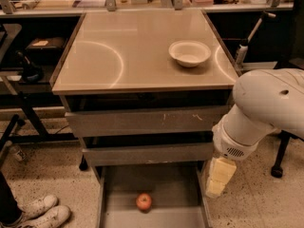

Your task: Pick apple from bottom drawer and place on counter

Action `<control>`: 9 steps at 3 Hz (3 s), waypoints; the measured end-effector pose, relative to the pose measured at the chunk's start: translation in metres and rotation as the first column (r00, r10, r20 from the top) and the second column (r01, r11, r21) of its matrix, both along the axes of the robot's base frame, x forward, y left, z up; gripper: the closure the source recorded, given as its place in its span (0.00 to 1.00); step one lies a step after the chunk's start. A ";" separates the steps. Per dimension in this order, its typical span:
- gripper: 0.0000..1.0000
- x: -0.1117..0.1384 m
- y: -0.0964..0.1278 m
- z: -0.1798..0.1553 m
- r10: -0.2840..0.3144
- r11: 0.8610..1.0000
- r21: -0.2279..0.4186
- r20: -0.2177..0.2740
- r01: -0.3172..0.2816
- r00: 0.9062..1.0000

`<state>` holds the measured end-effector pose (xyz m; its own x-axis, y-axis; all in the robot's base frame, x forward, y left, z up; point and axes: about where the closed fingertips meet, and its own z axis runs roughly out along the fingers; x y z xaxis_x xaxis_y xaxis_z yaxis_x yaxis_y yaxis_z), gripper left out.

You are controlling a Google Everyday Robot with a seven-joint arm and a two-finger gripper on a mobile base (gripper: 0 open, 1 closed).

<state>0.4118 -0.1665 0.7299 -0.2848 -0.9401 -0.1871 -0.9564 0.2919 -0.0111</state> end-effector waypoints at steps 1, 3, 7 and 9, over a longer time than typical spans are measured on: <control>0.00 -0.001 0.002 -0.015 -0.006 1.000 0.022 -0.027 0.006 1.000; 0.00 0.016 0.032 -0.128 -0.006 0.995 0.094 -0.126 0.018 0.992; 0.00 0.035 0.056 -0.280 -0.054 0.968 0.229 -0.227 0.107 0.972; 0.00 0.039 0.068 -0.338 -0.059 0.941 0.303 -0.286 0.149 0.956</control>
Offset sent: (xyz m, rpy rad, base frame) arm 0.0211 0.0365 -0.1530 0.1513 0.1717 -0.0321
